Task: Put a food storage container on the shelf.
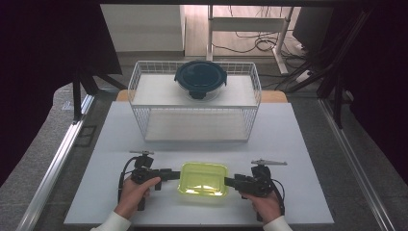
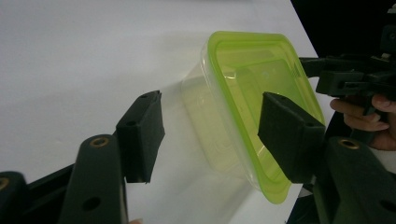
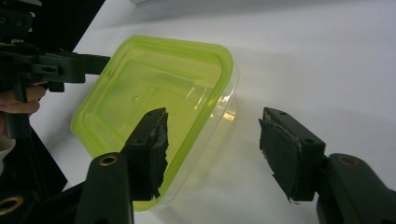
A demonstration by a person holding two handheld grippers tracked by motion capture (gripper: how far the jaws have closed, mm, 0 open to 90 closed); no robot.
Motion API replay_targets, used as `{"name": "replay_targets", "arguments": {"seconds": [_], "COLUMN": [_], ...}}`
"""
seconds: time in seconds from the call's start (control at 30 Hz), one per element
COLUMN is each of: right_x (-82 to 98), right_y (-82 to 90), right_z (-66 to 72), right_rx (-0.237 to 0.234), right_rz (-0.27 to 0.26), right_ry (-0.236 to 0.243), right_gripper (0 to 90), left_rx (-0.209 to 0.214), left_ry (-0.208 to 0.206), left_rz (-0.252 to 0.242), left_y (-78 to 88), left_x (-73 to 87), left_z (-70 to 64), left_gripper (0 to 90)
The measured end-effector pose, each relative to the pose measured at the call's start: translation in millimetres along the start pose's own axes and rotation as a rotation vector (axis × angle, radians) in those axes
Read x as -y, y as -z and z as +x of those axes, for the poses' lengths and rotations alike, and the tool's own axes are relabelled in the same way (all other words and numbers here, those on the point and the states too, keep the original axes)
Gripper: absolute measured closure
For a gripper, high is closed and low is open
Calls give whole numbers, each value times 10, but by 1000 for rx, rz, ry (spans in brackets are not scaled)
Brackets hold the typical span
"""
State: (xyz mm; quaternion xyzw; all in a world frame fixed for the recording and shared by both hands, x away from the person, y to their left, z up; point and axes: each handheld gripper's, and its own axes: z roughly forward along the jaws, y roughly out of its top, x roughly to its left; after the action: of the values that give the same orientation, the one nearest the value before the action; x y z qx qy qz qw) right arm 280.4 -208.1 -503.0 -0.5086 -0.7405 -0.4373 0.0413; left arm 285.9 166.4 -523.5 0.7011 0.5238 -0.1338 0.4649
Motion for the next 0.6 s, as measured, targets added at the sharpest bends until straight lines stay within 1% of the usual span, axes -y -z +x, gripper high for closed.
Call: {"name": "replay_targets", "arguments": {"seconds": [0.03, 0.07, 0.1, 0.13, 0.2, 0.3, 0.4, 0.47, 0.53, 0.6], "right_x": [4, 10, 13, 16, 23, 30, 36, 43, 50, 58], "right_y": [-5, -12, -16, -22, -32, -52, -63, -67, -73, -85], "right_z": [-2, -7, -12, -13, -13, -14, -20, -41, -67, -84], "right_rx": [-5, -11, -19, -25, -26, -35, -46, -68, -101, -123], "right_rz": [5, 3, 6, 9, 10, 18, 25, 31, 40, 38], "right_ry": [-10, -16, -21, -27, -31, -39, -59, -88, -117, -135], "right_gripper": [419, 424, 430, 433, 444, 470, 504, 528, 545, 557], "left_rx": [4, 18, 42, 56, 53, 59, 76, 89, 98, 114], "left_ry": [6, 20, 34, 37, 36, 42, 49, 55, 53, 61], "left_rz": [1, 3, 5, 7, 14, 25, 34, 39, 45, 52], "left_y": [-13, -26, -35, -51, -75, -115, -132, -142, -150, -157], "left_x": [0, 2, 3, 4, 5, 9, 14, 18, 21, 23], "left_z": [9, 18, 29, 32, 27, 39, 64, 71, 74, 80], "left_gripper": [405, 409, 414, 417, 426, 443, 470, 495, 518, 548]}}
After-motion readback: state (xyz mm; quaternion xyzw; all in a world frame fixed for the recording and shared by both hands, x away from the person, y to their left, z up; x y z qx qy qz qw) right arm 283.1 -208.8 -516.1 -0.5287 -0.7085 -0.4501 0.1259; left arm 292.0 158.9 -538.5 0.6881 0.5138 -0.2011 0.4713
